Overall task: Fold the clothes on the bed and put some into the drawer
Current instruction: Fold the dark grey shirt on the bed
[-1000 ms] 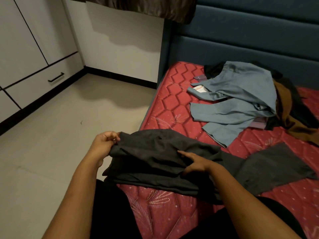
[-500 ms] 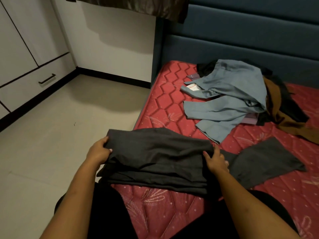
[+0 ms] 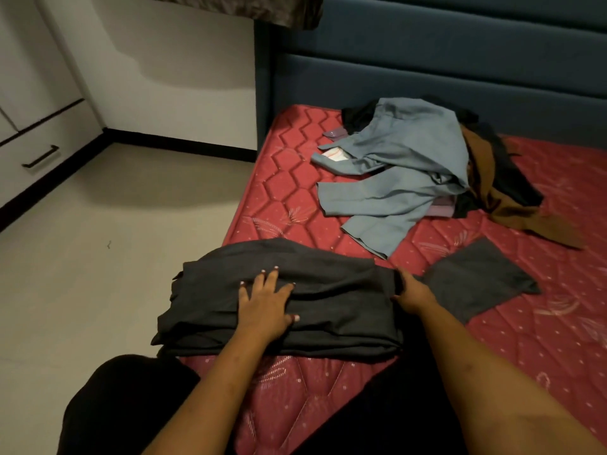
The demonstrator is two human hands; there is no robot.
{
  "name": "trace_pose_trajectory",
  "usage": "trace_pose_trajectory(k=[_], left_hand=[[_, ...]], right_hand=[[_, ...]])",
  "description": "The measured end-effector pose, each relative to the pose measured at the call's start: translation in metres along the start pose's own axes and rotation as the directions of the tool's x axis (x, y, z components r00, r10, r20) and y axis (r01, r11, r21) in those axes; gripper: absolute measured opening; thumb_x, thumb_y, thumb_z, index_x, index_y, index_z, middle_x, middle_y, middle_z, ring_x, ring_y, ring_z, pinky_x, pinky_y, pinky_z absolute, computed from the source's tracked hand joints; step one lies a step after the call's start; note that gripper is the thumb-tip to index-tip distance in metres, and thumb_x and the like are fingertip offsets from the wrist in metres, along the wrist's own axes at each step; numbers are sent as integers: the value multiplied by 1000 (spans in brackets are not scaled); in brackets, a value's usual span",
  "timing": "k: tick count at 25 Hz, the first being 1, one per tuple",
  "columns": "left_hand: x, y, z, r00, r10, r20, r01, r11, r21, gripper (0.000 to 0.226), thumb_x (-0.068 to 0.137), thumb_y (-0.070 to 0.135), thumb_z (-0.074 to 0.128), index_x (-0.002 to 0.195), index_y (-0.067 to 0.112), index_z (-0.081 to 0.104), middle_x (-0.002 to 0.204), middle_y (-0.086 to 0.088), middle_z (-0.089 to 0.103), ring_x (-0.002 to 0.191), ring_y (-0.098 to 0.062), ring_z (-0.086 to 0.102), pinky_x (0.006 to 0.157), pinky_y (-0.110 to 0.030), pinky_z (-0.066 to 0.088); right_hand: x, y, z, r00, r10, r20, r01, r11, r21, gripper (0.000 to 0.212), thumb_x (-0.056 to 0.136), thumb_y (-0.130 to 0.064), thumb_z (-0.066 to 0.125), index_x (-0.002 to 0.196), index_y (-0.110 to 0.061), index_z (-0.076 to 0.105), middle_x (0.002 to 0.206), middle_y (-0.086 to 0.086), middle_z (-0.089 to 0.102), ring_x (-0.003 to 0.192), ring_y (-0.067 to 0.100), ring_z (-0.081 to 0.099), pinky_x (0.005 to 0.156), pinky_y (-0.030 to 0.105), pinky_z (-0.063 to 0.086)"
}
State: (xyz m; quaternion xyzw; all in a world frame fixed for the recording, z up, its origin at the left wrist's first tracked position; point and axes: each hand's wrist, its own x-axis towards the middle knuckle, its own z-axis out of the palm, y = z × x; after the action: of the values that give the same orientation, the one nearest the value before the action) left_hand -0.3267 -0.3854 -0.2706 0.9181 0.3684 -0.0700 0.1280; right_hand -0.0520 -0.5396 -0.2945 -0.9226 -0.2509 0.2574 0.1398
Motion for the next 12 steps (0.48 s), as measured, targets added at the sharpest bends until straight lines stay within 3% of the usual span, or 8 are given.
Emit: trace_pose_trajectory(k=[2,5,7,9,11,12], left_hand=[[5,25,11,994,84,66,-86,996,26,82,85,55,60,151,41,12,161,0,-5,148,-24,-3,114,-59,4],[10,56,19,968,219,123,-229,971,71,92,83,54,63,151,43,1,161,0,-6,148,-25,-3,114,-59,4],[15,77,24,946,280,165,-299,949,105,89,83,56,61,150,45,3,161,-1,-8,148,-26,-4,114,-59,4],[21,96,28,934,301,194,-326,938,116,81,85,57,58,150,44,10,161,-1,-11,148,-26,-6,114,-60,3],[26,113,30,925,317,210,-347,930,124,78,86,59,55,150,43,13,160,-1,-14,147,-26,-9,114,-60,1],[30,122,31,918,332,216,-364,922,131,78,87,60,54,150,43,13,160,0,-15,147,-26,-10,113,-61,0]], right_hand=[[-1,21,-18,967,234,-102,-228,971,70,85,88,-32,64,153,-34,8,153,15,22,136,40,29,111,48,31],[-4,57,-39,824,538,-177,-454,815,360,94,81,-42,68,151,-39,5,151,13,16,135,42,22,107,54,32],[-5,75,-44,829,553,-88,-386,678,626,102,75,-36,75,150,-35,6,143,9,30,131,42,34,92,51,46],[2,90,-44,847,530,-33,-341,590,732,112,66,-35,83,148,-33,7,133,4,40,124,40,45,79,48,52],[33,107,-39,826,562,-40,-355,573,739,136,43,-45,92,146,-47,2,143,13,38,123,41,48,91,57,49],[37,102,-43,821,569,-50,-355,576,736,134,47,-40,92,146,-49,2,145,18,34,123,41,48,94,56,48]])
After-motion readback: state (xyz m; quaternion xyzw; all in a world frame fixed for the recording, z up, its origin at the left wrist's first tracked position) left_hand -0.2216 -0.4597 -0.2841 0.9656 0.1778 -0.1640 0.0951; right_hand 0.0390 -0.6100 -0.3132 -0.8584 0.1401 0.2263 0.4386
